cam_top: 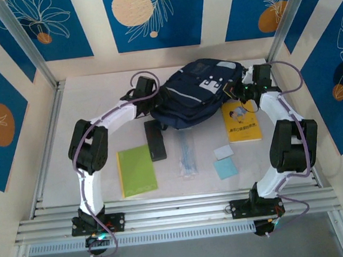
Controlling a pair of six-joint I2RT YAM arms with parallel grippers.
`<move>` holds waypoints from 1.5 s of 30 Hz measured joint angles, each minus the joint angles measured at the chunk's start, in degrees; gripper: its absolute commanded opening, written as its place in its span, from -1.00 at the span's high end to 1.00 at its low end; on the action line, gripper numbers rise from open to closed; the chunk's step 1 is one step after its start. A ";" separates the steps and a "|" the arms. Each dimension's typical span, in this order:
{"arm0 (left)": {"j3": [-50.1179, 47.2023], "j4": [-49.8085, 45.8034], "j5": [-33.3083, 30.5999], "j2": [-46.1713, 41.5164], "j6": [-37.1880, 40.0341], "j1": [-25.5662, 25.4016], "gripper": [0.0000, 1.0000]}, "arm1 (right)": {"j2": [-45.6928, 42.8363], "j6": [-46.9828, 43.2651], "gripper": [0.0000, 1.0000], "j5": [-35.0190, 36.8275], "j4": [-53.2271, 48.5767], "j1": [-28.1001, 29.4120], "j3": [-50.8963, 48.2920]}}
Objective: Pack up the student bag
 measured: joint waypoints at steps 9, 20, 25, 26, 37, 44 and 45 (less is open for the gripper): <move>1.68 -3.23 1.14 0.59 5.70 2.27 -0.97 | -2.21 9.38 1.00 -2.95 7.02 2.67 -19.61; 1.73 -21.38 -5.57 -11.58 24.22 1.16 -1.00 | -0.74 15.45 -0.36 -7.48 13.49 7.85 -19.69; -11.10 -22.12 -3.43 -24.06 21.29 -0.48 -1.00 | -1.53 12.46 -0.52 -5.64 9.81 6.16 -19.69; -13.31 -21.51 -2.84 -25.53 19.78 -0.87 -1.00 | -1.84 11.67 -0.53 -4.98 9.01 5.42 -19.69; -26.77 -10.60 4.68 -27.21 4.79 -13.53 -1.00 | 9.14 11.15 0.69 -2.34 12.41 3.87 -13.42; -25.70 3.87 8.85 -15.23 4.94 -19.65 -0.98 | 10.40 14.64 1.00 -2.75 15.19 5.33 -12.02; -25.44 5.49 9.09 -13.20 5.05 -19.85 -0.97 | 9.81 15.19 1.00 -2.89 15.19 5.51 -12.22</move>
